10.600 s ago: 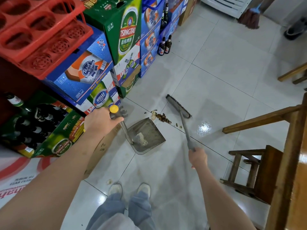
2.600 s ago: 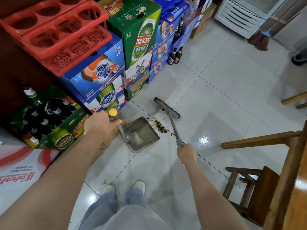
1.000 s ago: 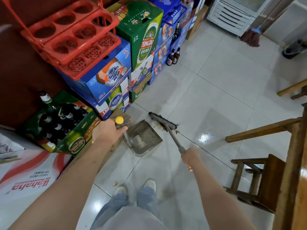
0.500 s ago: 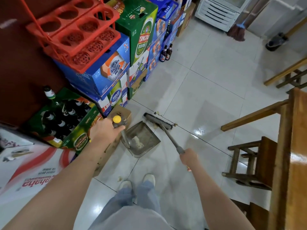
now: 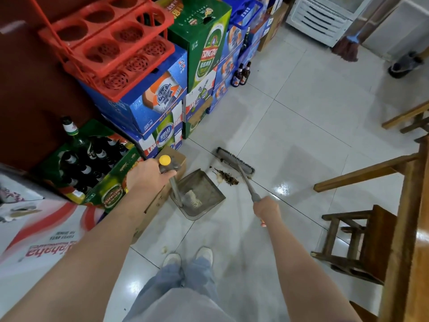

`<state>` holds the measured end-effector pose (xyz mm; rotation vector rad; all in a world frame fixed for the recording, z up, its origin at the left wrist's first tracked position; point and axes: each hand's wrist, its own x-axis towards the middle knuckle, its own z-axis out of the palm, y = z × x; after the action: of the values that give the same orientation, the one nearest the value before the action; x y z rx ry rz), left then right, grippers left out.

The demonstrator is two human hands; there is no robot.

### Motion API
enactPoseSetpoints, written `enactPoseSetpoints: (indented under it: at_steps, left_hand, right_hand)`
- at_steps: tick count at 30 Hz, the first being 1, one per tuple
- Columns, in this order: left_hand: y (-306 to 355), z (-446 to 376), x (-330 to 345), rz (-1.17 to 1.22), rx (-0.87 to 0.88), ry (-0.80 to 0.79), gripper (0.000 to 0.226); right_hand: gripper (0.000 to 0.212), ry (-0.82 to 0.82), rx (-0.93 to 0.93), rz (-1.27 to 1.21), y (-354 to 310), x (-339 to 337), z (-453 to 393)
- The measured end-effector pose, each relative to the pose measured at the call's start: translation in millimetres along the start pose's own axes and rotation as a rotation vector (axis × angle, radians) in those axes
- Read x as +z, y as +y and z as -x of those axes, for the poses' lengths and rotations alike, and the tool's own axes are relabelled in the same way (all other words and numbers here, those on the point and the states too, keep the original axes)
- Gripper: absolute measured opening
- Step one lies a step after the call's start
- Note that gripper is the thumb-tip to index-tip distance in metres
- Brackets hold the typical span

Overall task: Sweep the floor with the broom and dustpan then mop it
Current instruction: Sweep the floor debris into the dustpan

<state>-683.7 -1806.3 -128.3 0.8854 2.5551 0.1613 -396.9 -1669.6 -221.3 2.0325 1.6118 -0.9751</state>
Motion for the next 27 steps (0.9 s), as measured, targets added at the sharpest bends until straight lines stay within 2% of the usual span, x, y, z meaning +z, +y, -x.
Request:
enactPoseSetpoints:
  at_steps: [7, 13, 20, 27]
  left_hand:
    - [-1, -6, -1, 0.019, -0.005, 0.009, 0.044]
    - [-2, -6, 1, 0.006, 0.012, 0.026, 0.047]
    - [-1, -2, 3, -0.016, 0.053, 0.040, 0.048]
    - [-4, -6, 2, -0.021, 0.040, 0.027, 0.046]
  right_hand:
    - [0.011, -0.051, 0.001, 0.028, -9, -8, -9]
    - [0.014, -0.104, 0.016, 0.099, 17, 9, 16]
    - [0.022, -0.067, 0.042, 0.048, 30, 29, 28]
    - [0.013, -0.032, 0.025, -0.013, 0, 21, 12]
